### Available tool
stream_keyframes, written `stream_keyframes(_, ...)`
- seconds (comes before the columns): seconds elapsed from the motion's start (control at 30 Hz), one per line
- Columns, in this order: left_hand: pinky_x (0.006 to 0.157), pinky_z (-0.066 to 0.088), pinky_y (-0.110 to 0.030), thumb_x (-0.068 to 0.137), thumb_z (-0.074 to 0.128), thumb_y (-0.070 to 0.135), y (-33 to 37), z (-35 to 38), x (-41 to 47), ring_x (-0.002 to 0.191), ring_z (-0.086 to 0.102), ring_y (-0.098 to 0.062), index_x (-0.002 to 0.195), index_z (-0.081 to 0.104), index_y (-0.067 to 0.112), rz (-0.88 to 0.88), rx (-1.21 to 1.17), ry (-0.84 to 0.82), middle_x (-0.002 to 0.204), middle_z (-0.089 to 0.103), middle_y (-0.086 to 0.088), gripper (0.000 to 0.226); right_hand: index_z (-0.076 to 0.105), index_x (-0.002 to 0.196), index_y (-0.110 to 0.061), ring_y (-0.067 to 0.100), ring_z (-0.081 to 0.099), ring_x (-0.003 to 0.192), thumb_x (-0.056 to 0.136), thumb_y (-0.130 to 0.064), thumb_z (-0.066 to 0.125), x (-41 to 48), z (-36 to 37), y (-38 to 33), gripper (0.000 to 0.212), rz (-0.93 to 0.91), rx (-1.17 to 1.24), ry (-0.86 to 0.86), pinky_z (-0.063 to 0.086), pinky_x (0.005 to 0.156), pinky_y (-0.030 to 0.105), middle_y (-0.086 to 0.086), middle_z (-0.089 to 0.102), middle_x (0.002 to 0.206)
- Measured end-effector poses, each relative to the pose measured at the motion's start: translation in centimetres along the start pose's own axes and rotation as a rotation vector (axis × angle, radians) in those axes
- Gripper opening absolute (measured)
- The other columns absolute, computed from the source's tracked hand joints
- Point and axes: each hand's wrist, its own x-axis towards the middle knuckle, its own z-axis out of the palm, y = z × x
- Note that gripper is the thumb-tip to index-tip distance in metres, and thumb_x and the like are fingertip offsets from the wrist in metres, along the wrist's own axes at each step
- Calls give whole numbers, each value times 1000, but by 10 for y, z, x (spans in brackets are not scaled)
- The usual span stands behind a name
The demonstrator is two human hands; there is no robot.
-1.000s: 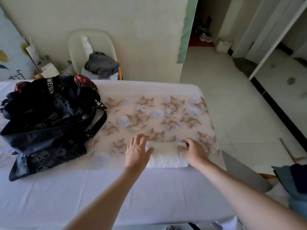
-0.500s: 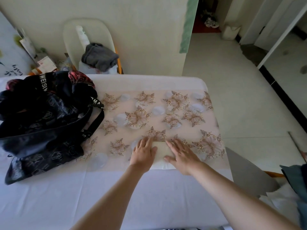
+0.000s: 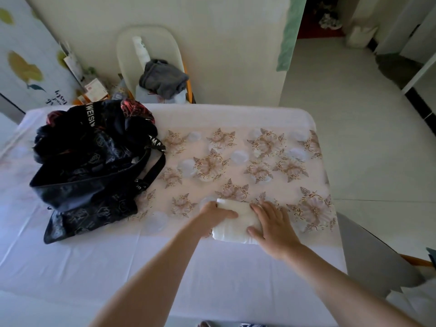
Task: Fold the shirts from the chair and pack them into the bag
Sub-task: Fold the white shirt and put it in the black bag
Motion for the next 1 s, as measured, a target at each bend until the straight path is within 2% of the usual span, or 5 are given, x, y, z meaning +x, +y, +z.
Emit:
stream_keyframes(0.13, 69, 53, -33, 68, 87, 28, 1, -10, -15, 93, 60, -18, 109, 59, 28, 185, 108, 13, 105, 64, 0, 49, 21, 149, -24, 18, 7, 151, 78, -54, 55, 11, -31, -13, 84, -143, 124, 77, 10, 122, 52, 3, 15, 162)
stream_keyframes(0.3, 63, 51, -23, 67, 84, 16, 2, -49, -43, 86, 58, -13, 105, 61, 37, 498, 307, -3, 100, 62, 7, 49, 6, 157, -38, 20, 36, 141, 71, -48, 74, 40, -81, -57, 111, -141, 150, -292, 31, 113, 34, -7, 36, 157)
stream_keyframes(0.5, 65, 46, -22, 68, 80, 27, -21, -118, -55, 91, 56, -10, 109, 54, 45, 597, 478, 62, 104, 60, 15, 52, 56, 132, -36, 20, 61, 110, 80, -40, 71, 63, -74, -120, 54, -133, 85, -292, 45, 86, 28, -3, 66, 124)
stream_keyframes(0.67, 79, 53, -26, 72, 71, 34, -53, -194, -52, 102, 57, -11, 125, 45, 46, 625, 564, 64, 117, 58, 14, 60, 52, 134, -33, 18, 52, 121, 87, -40, 70, 90, -59, -180, 51, -300, -34, -112, 38, 99, 30, -8, 59, 129)
stream_keyframes(1.0, 79, 50, -27, 83, 63, 35, -108, -283, -7, 98, 60, -16, 131, 56, 31, 478, 666, -50, 112, 62, 5, 49, 53, 129, -25, 28, 55, 118, 88, -23, 48, 144, -25, -300, 42, -187, -299, -441, 40, 100, 39, 5, 59, 127)
